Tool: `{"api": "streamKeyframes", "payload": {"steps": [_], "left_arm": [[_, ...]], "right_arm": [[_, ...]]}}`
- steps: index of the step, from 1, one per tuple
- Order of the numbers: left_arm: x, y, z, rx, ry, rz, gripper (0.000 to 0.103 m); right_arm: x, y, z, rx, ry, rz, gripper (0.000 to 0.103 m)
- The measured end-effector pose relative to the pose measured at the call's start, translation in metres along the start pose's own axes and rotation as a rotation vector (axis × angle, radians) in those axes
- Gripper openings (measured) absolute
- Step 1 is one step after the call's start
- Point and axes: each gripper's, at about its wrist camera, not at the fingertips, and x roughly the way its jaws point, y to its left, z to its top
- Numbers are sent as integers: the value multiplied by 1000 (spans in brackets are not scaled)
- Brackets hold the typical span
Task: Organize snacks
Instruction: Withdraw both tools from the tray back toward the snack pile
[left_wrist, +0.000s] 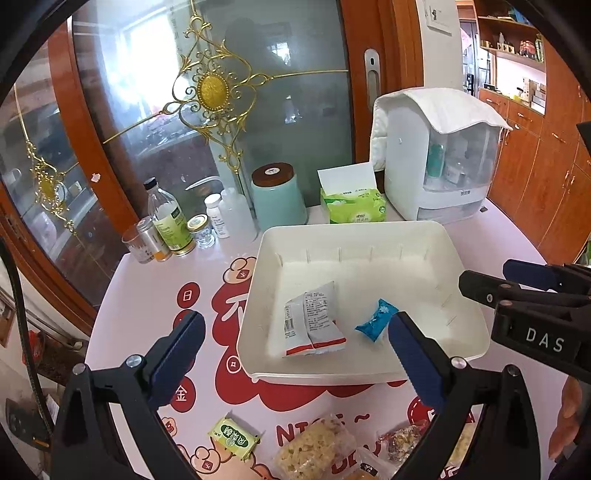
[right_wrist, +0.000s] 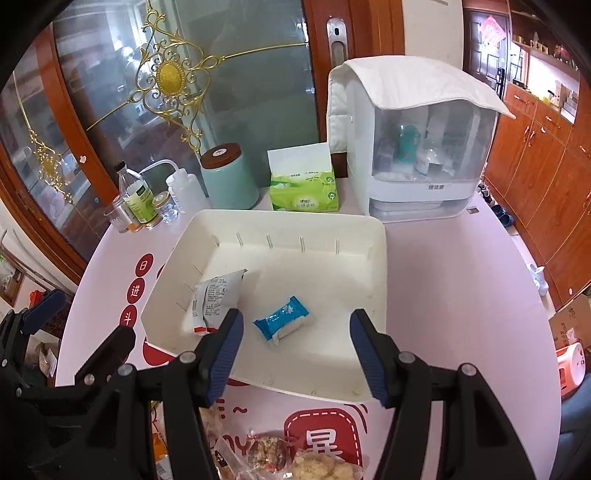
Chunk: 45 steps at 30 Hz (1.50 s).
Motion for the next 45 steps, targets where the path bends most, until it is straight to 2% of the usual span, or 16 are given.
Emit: {"api": "streamKeyframes", "payload": {"steps": [10, 22, 31, 39, 45], "left_arm": [[-30, -3, 0, 7, -19, 1, 99], [-75, -3, -12, -17, -33, 13, 99], [-122, 5, -42, -53, -43, -12, 99], [-159, 10, -78, -58, -52, -8, 99], [-170, 13, -111, -64, -26, -30, 99]], "right_arm": [[-23, -1, -7, 8, -33, 19, 60], [-72, 8, -27, -95, -63, 76, 60], [-119, 24, -61, -203, -137, 56, 60], [-145, 33, -98, -273, -143, 124, 60], [-150, 33, -133, -299, -103, 183, 60]]}}
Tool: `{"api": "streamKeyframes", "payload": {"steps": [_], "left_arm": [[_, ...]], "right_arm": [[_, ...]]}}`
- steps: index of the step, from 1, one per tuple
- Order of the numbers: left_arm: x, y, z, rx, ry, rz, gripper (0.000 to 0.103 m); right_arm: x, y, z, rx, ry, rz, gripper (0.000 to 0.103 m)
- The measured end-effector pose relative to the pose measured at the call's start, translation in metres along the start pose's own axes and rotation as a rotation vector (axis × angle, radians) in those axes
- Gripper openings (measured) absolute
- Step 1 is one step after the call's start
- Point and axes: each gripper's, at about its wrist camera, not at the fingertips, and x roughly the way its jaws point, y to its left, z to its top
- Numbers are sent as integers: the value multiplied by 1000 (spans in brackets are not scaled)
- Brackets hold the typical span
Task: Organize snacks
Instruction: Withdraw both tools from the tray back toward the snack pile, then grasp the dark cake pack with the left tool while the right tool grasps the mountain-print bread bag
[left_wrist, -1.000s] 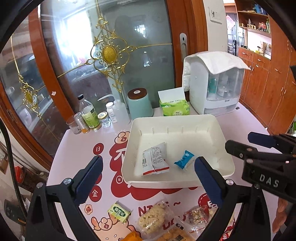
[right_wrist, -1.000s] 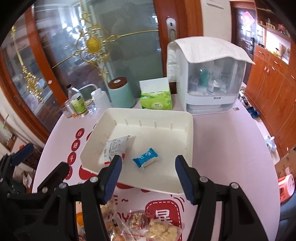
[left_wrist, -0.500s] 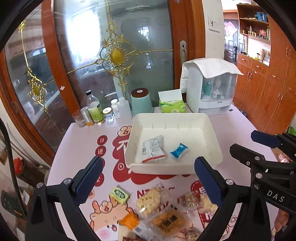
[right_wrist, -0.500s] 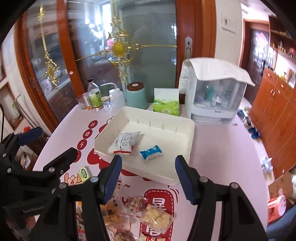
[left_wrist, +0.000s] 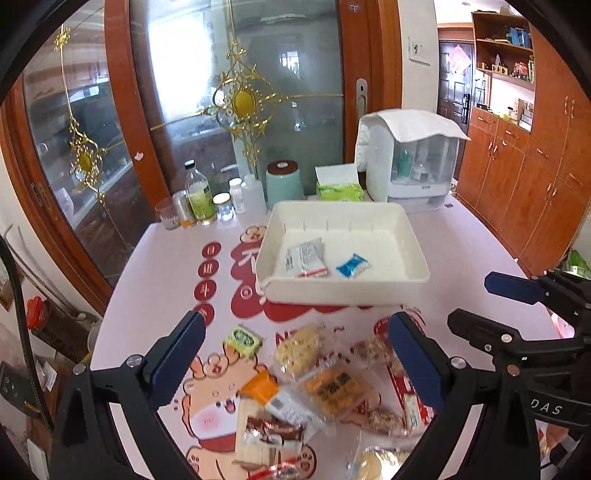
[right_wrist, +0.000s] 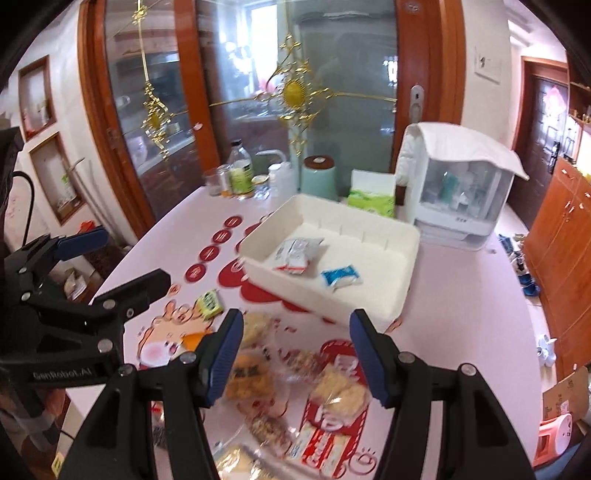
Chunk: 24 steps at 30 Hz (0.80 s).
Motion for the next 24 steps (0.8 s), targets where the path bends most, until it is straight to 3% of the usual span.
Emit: {"api": "streamKeyframes", "payload": {"steps": [5, 11, 20, 24], "left_arm": [[0, 11, -36, -3, 47, -1, 99], [16, 35, -91, -27, 157, 6, 99], [36, 60, -188, -53, 349, -26, 99], [50, 62, -225, -119, 443, -32, 99]], "right_arm": [[0, 9, -34, -34, 21, 38, 60], [12, 19, -81, -106, 69, 75, 60], [45, 27, -152, -171, 213, 165, 60], [63, 28, -179, -148, 293, 193, 60]]}}
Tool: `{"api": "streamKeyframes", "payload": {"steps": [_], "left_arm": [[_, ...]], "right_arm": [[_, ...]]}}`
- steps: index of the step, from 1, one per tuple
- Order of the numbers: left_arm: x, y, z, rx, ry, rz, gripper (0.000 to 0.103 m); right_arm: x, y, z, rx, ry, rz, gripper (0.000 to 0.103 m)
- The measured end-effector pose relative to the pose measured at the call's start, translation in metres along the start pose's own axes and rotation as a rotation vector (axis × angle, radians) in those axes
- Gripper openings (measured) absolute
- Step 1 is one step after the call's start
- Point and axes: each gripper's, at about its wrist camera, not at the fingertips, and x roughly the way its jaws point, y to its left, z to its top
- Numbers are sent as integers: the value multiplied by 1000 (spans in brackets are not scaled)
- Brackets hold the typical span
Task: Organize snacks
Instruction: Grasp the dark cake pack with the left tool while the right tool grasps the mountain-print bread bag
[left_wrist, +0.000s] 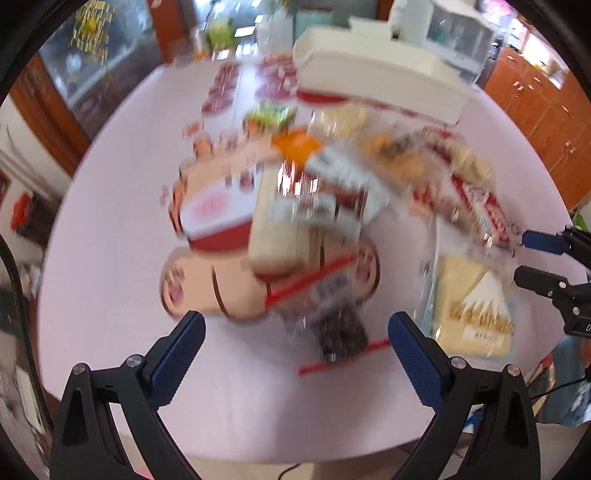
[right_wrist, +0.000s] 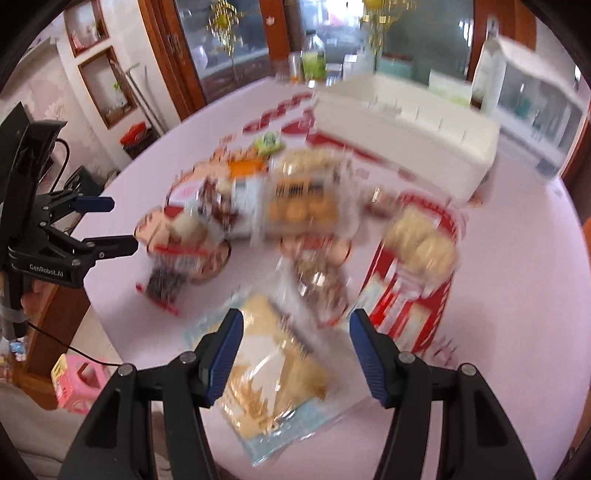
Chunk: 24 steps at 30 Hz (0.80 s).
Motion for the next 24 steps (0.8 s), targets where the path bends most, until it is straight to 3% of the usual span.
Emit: {"api": "streamKeyframes", "payload": {"steps": [6, 13, 18, 20, 24], "left_arm": [[23, -3, -18, -75, 60, -37, 99], [46, -6, -17, -143, 91, -31, 99], [56, -11, -14, -167, 116, -17, 98], [61, -13, -12, -175, 130, -14, 90], [66, -19, -9, -149, 125, 23, 82]], "right_arm": [[27, 0, -18, 23, 60, 39, 61], [33, 16, -14, -108, 26, 69, 97], [51, 35, -16, -271, 72, 27, 99], [58, 41, -19, -331, 87, 2, 99], [66, 34, -15, -277, 118, 35, 102]]}}
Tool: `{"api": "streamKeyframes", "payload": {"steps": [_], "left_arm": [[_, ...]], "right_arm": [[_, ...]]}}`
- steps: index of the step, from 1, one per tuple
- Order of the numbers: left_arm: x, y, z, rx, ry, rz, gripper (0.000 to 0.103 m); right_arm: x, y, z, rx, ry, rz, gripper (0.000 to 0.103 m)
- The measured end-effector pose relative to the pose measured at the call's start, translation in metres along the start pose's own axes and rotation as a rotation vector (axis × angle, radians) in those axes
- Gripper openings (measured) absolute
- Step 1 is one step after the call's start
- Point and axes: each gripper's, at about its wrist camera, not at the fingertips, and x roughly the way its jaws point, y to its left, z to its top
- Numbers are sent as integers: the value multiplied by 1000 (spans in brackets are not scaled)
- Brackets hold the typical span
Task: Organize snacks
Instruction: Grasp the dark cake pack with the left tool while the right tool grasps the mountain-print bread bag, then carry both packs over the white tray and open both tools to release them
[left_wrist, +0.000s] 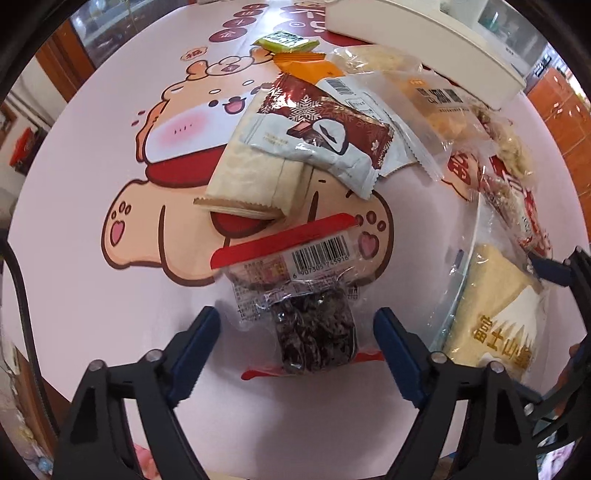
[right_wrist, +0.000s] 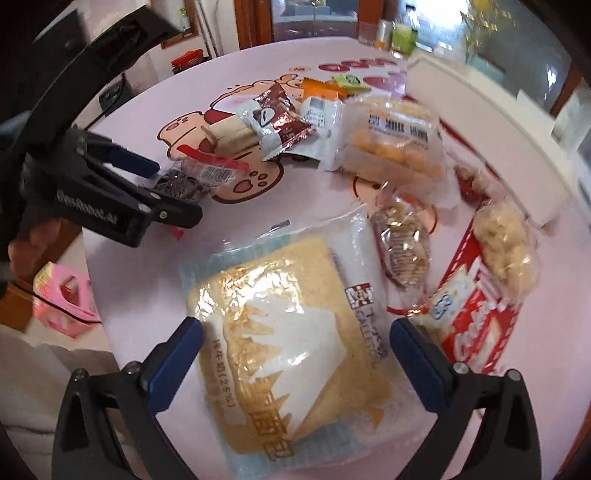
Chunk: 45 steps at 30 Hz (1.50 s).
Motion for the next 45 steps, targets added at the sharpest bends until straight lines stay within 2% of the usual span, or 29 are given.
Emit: {"api": "streamKeyframes", "payload": {"steps": [4, 10, 15, 21, 23, 24, 27, 29, 32, 38, 45], "left_arm": [[1, -3, 1, 10, 3, 16, 74], [-1, -2, 4, 1, 3, 14, 72], [-4, -2, 4, 3, -2, 12, 66], [-11, 4, -4, -8, -20, 2, 57], [-10, 5, -4, -8, -33, 7, 53], [-11, 5, -5, -9, -37, 9, 53], [-12, 8, -6, -21, -45, 0, 51], [-15, 10, -7, -26, -56, -14, 41], [-22, 12, -6, -23, -70, -5, 41], [-46, 14, -1, -20, -104, -17, 40], [-94, -9, 21, 75, -223, -28, 41]], "right_arm": [[1, -2, 1, -2, 17, 24, 102], [4, 16, -3, -107, 18, 74, 103], [9, 30, -5, -194, 26, 23, 103], [15, 36, -6, -221, 45, -26, 103], [16, 37, -6, -213, 46, -41, 101], [15, 38, -5, -205, 41, -44, 95], [12, 39, -5, -189, 36, -49, 91], [10, 40, -5, -168, 33, -47, 90], [7, 39, -3, -128, 33, -36, 88], [-19, 31, 3, -31, -43, -4, 88], [-62, 8, 22, 91, -151, -44, 88]]}}
